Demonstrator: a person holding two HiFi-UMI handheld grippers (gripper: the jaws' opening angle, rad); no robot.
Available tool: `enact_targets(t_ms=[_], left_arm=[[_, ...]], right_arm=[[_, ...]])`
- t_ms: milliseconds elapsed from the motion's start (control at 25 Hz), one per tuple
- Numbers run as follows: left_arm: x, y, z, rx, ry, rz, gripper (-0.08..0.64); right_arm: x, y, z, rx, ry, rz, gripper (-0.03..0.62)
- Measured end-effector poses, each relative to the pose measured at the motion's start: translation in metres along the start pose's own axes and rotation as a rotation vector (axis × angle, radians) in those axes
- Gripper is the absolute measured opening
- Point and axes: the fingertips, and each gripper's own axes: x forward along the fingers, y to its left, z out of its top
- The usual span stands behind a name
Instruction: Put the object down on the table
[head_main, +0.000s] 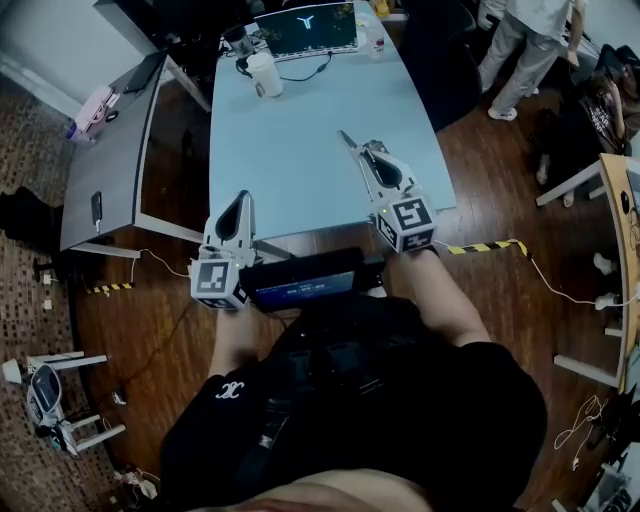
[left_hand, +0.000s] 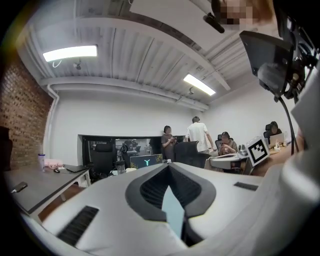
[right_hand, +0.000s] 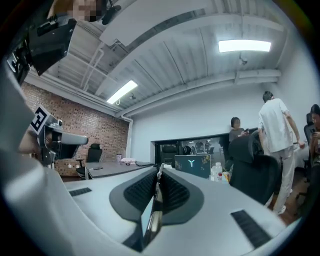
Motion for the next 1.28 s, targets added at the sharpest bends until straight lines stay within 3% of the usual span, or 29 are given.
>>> enact_targets(t_ms=[240, 480, 840, 1040, 1120, 1280], left_arm=[[-0.002, 0.015, -0.006, -0.008, 0.017, -0.002, 0.005], [-0.006, 0.033, -0.017, -0.018, 0.044, 0.014, 0.005], [0.004, 0.05, -0.031, -0.006, 0.091, 0.004, 0.005], [0.009, 0.055, -0.032, -0.026, 0.097, 0.004, 0.005], [0.011, 0.054, -0.031, -0.03, 0.092, 0.002, 0.005], [0.015, 0.05, -0.031, -0.008, 0.082, -0.016, 0.005]], right_arm=[[0.045, -0.002, -0.111, 0.087, 0.227, -0.014, 0.018], [0.048, 0.005, -0.21, 0.152, 0.438, -0.037, 0.018], [0.046, 0.001, -0.278, 0.251, 0.576, -0.122, 0.035], [0.047, -0.003, -0.29, 0.214, 0.641, -0.11, 0.079], [0.045, -0.002, -0.294, 0.214, 0.672, -0.089, 0.197], [0.04, -0.013, -0.288, 0.18, 0.645, -0.118, 0.267]])
